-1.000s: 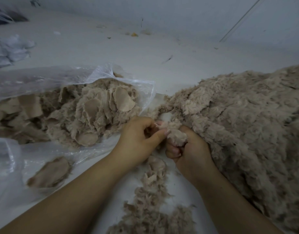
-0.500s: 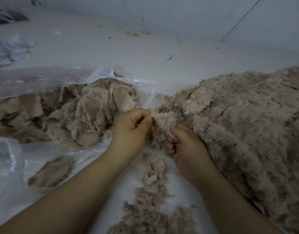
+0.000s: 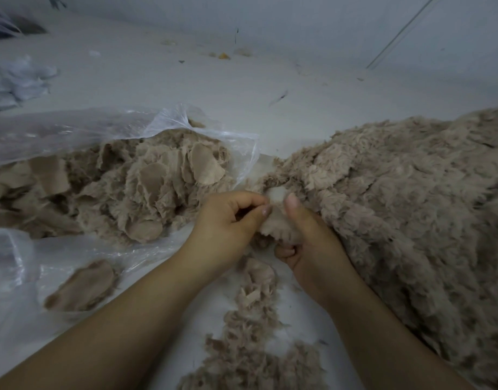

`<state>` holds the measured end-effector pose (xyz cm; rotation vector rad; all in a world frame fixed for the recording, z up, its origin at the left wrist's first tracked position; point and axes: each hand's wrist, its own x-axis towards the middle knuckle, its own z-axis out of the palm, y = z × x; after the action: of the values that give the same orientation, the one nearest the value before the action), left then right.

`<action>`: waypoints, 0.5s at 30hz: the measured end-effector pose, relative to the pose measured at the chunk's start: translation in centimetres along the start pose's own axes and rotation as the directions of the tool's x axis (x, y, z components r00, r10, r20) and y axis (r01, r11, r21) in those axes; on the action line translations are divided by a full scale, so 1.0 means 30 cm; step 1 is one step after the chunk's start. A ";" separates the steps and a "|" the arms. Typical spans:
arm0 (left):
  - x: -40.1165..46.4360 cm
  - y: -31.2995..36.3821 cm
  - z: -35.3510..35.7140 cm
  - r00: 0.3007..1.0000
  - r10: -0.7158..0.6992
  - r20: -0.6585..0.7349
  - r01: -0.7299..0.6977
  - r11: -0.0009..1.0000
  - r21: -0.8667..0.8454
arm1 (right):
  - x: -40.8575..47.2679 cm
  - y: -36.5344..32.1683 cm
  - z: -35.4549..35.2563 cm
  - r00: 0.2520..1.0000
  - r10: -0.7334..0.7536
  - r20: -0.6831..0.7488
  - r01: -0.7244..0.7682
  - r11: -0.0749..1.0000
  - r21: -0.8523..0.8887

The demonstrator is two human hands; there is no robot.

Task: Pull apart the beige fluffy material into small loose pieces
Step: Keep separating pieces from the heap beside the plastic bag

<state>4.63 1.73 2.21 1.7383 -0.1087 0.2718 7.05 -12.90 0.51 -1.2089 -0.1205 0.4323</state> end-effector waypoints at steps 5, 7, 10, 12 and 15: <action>-0.007 0.002 0.007 1.000 -0.011 -0.019 0.009 0.995 -0.103 | 0.001 0.008 -0.003 1.000 -0.006 -0.013 0.006 1.000 -0.028; -0.002 0.000 0.008 0.993 -0.087 -0.086 0.071 0.983 -0.170 | 0.008 0.012 -0.003 0.997 0.029 -0.067 -0.025 0.998 0.058; -0.004 0.001 0.006 0.988 -0.139 -0.070 0.124 0.974 -0.188 | 0.008 0.016 -0.003 0.998 0.028 -0.062 -0.025 0.998 0.060; -0.008 0.000 0.005 0.989 -0.137 -0.064 0.121 0.972 -0.203 | 0.007 0.012 -0.003 0.999 0.026 -0.045 -0.022 0.996 0.084; -0.002 0.001 -0.010 0.993 -0.087 -0.084 0.068 0.975 -0.211 | 0.010 0.012 -0.010 0.999 -0.019 0.038 0.015 0.995 0.099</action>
<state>4.53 2.00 2.27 1.5161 -0.0010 0.2730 7.34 -12.94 0.02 -1.1016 -0.1409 0.4415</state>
